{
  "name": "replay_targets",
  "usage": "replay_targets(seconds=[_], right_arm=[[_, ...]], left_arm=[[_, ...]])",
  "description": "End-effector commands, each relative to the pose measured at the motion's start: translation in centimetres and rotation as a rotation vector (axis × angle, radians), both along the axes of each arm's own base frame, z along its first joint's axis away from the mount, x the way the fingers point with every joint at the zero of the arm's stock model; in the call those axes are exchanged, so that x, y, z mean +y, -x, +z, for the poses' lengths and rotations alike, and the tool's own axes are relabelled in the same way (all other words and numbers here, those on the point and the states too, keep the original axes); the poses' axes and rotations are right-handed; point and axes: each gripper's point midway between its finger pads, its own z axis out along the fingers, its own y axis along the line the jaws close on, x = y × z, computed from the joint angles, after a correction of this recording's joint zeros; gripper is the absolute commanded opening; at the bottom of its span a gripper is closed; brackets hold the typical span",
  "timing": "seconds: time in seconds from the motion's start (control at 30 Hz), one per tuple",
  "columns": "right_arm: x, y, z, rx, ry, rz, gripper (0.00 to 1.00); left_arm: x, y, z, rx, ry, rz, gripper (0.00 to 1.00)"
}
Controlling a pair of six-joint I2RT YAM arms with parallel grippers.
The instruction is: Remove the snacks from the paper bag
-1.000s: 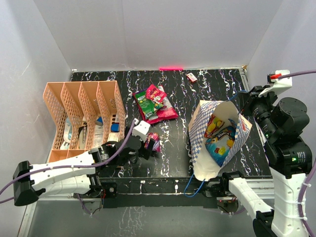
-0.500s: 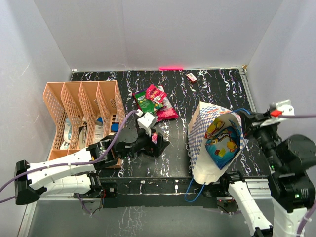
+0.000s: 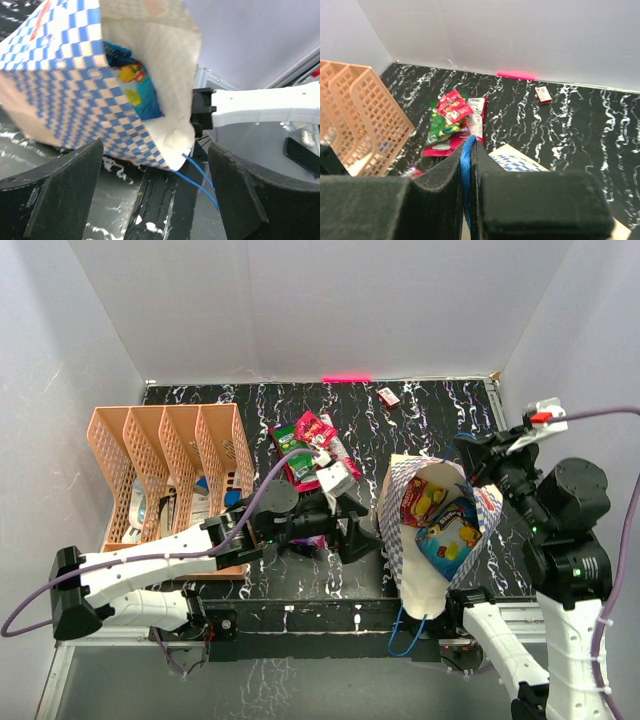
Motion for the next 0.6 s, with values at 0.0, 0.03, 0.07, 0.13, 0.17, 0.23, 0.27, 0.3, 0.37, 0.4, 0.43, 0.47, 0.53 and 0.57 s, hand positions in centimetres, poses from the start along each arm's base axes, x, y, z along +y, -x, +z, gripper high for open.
replay_targets(seconds=[0.0,0.03,0.07,0.13,0.17,0.23,0.27,0.3,0.37,0.4,0.43,0.47,0.53,0.57], right_arm=[[0.5,-0.9,5.7,-0.087,-0.144,0.001,0.08],[0.6,-1.2,6.1,-0.084,-0.158,0.002,0.08],[1.1,-1.4,6.4,-0.078,-0.167,0.025,0.08],[2.3,-1.5,7.0,-0.069,-0.177,0.096,0.08],[3.1,-1.5,7.1,-0.056,-0.18,0.145,0.08],[4.6,-1.3,7.7,-0.027,-0.195,0.24,0.08],[5.2,-1.2,7.7,-0.002,-0.208,0.275,0.08],[5.7,-1.3,7.7,0.024,-0.223,0.3,0.08],[6.2,-1.5,7.5,0.066,-0.244,0.33,0.08],[6.3,-1.5,7.5,0.08,-0.257,0.335,0.08],[6.5,-1.5,7.5,0.085,-0.258,0.343,0.08],[6.5,-1.4,7.4,0.084,-0.25,0.35,0.08],[6.3,-1.1,6.8,0.078,-0.211,0.342,0.08],[5.9,-1.1,6.4,0.078,-0.194,0.322,0.08]], left_arm=[[-2.6,1.3,4.0,0.003,0.093,-0.114,0.82],[-3.0,1.2,4.1,0.009,0.09,-0.116,0.81],[-3.3,1.1,4.4,0.014,0.091,-0.113,0.81],[-4.0,1.0,4.7,0.023,0.091,-0.117,0.8],[-4.3,0.9,4.8,0.026,0.091,-0.118,0.8],[-4.5,0.9,4.9,0.03,0.085,-0.117,0.79],[-4.5,0.8,4.9,0.029,0.079,-0.11,0.79],[-4.4,0.7,5.0,0.026,0.078,-0.101,0.79],[-4.0,0.5,5.3,0.019,0.079,-0.081,0.79],[-3.6,0.3,5.3,0.017,0.077,-0.066,0.79],[-3.5,0.2,5.2,0.018,0.073,-0.054,0.78],[-3.2,0.1,4.9,0.019,0.068,-0.044,0.77],[-3.0,-0.1,3.8,0.029,0.042,-0.03,0.73],[-2.9,-0.1,3.1,0.038,0.02,-0.023,0.71]])
